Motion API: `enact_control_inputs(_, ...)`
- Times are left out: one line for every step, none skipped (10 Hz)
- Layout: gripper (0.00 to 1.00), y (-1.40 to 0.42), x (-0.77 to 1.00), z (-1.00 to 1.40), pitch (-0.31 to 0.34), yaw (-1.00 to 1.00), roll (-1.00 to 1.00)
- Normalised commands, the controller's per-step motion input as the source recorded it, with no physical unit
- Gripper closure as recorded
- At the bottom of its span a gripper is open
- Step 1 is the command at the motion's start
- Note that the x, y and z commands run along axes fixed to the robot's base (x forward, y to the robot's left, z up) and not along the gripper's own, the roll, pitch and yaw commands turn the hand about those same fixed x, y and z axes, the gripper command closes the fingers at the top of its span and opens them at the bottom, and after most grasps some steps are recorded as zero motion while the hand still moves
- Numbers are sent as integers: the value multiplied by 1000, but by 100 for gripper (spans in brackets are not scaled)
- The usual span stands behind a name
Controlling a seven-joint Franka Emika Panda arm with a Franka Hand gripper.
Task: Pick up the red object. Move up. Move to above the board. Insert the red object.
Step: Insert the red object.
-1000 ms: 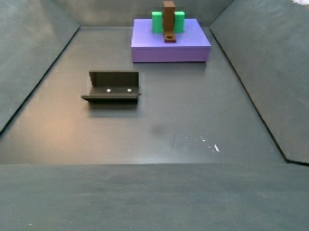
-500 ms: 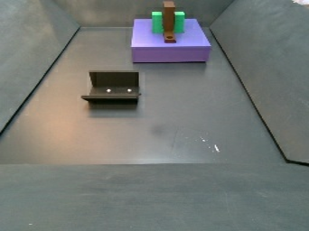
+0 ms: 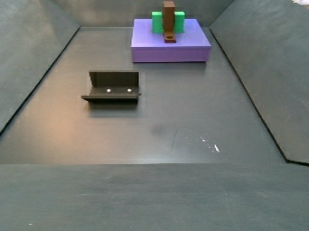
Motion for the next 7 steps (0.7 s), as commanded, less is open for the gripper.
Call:
enact_control_inputs(100,0,0,-791,-217,0,56)
enact_control_inputs(100,0,229,-723,-14,-51,54)
enact_control_inputs(100,0,460,-629,120,-240,117)
enact_control_inputs(100,0,451,-571,187,-383,141)
enact_control_inputs(100,0,411,-511,179,-400,141)
enact_control_inputs(100,0,63,-363,14,-234,59)
enact_control_inputs(100,0,0,-306,0,-129,10)
